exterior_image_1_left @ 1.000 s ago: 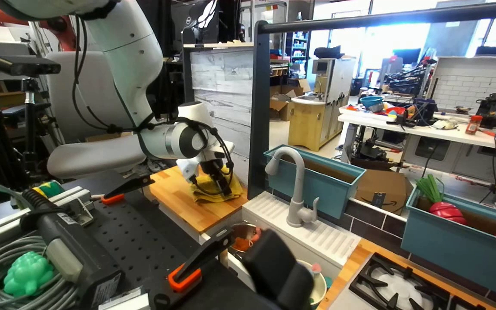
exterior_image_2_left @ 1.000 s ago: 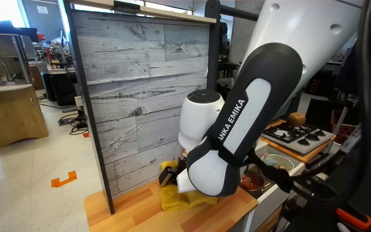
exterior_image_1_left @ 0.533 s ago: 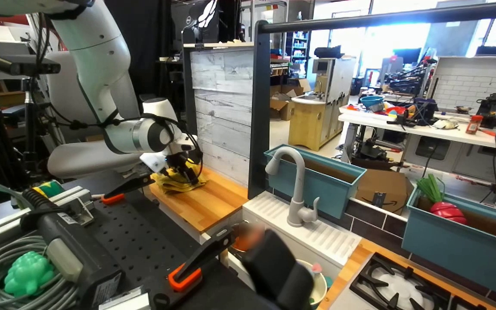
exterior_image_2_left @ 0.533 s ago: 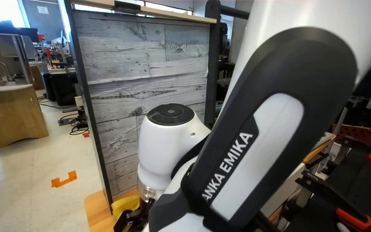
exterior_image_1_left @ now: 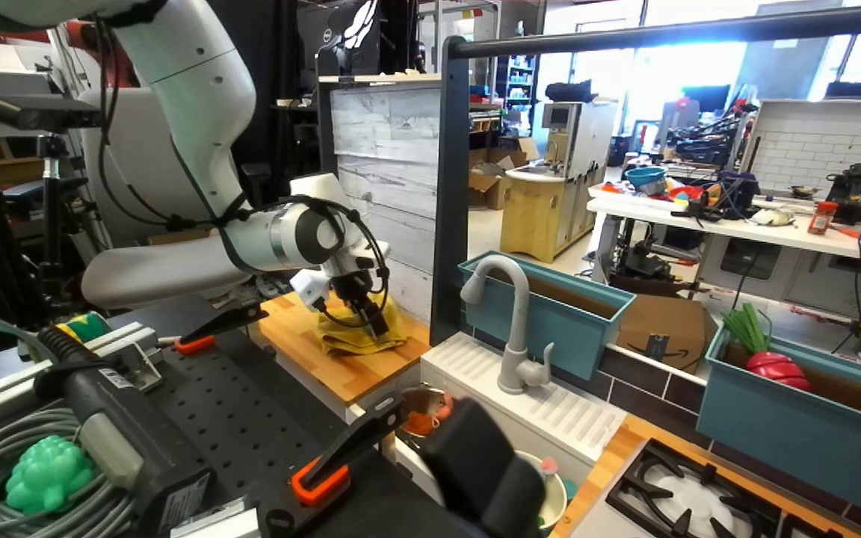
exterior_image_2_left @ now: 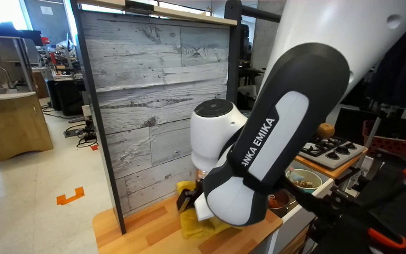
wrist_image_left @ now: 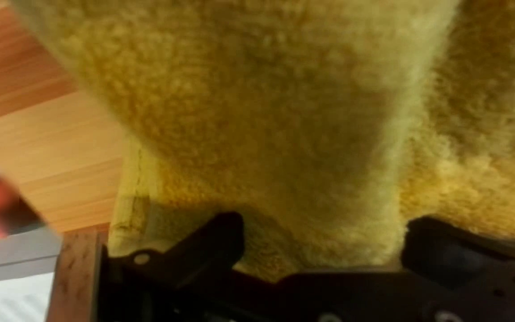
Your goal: Wipe the counter with the towel, then remove the plushies from the sink and put some of them on the counter and some on the stove
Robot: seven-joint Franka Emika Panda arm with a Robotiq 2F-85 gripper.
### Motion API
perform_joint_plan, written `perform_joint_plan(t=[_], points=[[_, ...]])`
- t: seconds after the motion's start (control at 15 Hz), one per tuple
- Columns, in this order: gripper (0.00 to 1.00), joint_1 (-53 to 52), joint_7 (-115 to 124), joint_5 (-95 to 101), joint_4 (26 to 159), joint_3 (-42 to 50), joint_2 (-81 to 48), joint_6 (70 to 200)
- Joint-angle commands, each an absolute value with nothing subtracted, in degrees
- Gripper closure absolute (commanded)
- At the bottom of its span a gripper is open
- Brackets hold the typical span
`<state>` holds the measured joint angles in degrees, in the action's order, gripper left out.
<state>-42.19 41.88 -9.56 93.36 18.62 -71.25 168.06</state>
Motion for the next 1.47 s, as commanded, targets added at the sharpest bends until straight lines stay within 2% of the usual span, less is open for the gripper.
perform_joint_plan(t=[0.0,0.47,0.67,1.2,1.4], points=[[0.00,-40.59,44.05,-8.84,94.85,21.11,-73.32,166.54],[0.00,-44.76,35.54,-5.04,96.14,11.45,-71.59,174.42],[0.00,-47.20,32.25,-5.82,95.24,8.43,-72.37,172.26],[0.00,-43.42,38.19,-12.51,102.57,20.26,-70.07,172.70],[0.00,-42.04,39.22,-11.45,102.91,21.81,-70.90,168.45]])
